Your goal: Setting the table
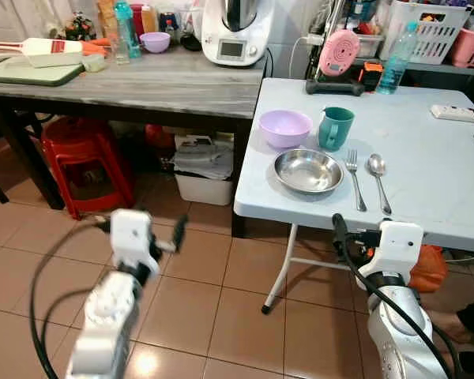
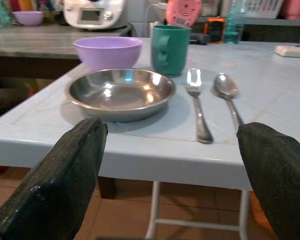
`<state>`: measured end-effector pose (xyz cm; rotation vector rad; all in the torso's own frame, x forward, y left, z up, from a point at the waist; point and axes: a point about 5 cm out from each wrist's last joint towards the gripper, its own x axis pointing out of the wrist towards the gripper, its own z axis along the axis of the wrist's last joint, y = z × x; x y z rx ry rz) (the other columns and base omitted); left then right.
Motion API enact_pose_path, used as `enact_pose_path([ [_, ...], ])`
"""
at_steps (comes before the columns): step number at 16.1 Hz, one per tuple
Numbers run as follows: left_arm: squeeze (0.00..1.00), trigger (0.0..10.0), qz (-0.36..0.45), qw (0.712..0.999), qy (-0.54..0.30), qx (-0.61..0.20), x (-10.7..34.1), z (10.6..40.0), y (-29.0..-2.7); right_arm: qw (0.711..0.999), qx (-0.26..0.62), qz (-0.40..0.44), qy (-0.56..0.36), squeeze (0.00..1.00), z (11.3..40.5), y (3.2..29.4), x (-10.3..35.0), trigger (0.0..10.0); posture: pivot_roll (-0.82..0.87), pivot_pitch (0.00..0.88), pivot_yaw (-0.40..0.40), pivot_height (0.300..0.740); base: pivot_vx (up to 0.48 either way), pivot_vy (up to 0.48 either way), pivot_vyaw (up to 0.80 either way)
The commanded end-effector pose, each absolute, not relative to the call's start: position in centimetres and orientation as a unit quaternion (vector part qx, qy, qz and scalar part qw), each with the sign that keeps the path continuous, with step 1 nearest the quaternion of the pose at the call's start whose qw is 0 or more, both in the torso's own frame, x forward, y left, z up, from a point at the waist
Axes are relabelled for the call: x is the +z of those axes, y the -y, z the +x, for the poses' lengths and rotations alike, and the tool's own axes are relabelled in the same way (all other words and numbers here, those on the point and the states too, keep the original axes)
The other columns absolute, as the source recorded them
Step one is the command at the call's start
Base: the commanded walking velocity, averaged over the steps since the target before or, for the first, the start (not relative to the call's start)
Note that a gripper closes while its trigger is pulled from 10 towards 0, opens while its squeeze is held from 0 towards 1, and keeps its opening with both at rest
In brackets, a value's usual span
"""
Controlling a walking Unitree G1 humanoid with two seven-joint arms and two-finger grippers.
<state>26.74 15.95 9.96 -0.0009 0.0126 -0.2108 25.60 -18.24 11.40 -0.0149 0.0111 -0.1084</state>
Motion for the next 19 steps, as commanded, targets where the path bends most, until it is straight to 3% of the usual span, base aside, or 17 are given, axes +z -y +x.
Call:
enact_pose_path([
  [1, 1.00, 10.0, -0.015, 0.990, 0.008, -0.139, 10.7, 26.6, -15.4, 0.998, -0.052, -0.019, -0.004, 0.00, 25.4, 18.0, 11.6, 10.0, -0.02, 0.000, 0.013, 0.740, 0.000, 0.000, 0.00],
  [2, 0.00, 10.0, -0.045, 0.988, 0.009, -0.144, 10.8, 26.6, -15.2, 0.999, -0.034, -0.001, -0.005, 0.00, 25.4, 17.5, 11.4, 10.0, -0.02, 0.000, 0.010, 0.740, 0.000, 0.000, 0.00],
  [14, 0.00, 10.0, -0.024, 0.992, -0.010, -0.122, 10.4, 27.6, -15.0, 0.999, -0.025, -0.027, -0.001, 0.00, 25.6, 18.0, 12.4, 10.0, -0.03, 0.000, -0.016, 0.740, 0.000, 0.000, 0.00],
  [16, 0.00, 10.0, -0.027, 0.991, -0.012, -0.133, 10.2, 27.6, -14.7, 0.999, -0.026, -0.030, -0.002, 0.00, 25.7, 18.1, 12.3, 10.0, -0.03, 0.000, -0.020, 0.740, 0.000, 0.000, 0.80],
  [19, 0.00, 10.0, -0.032, 0.989, -0.012, -0.141, 10.2, 27.7, -14.4, 0.999, -0.032, -0.026, -0.001, 0.00, 25.7, 18.3, 12.4, 10.0, -0.04, 0.000, -0.017, 0.740, 0.000, 0.000, 0.00],
])
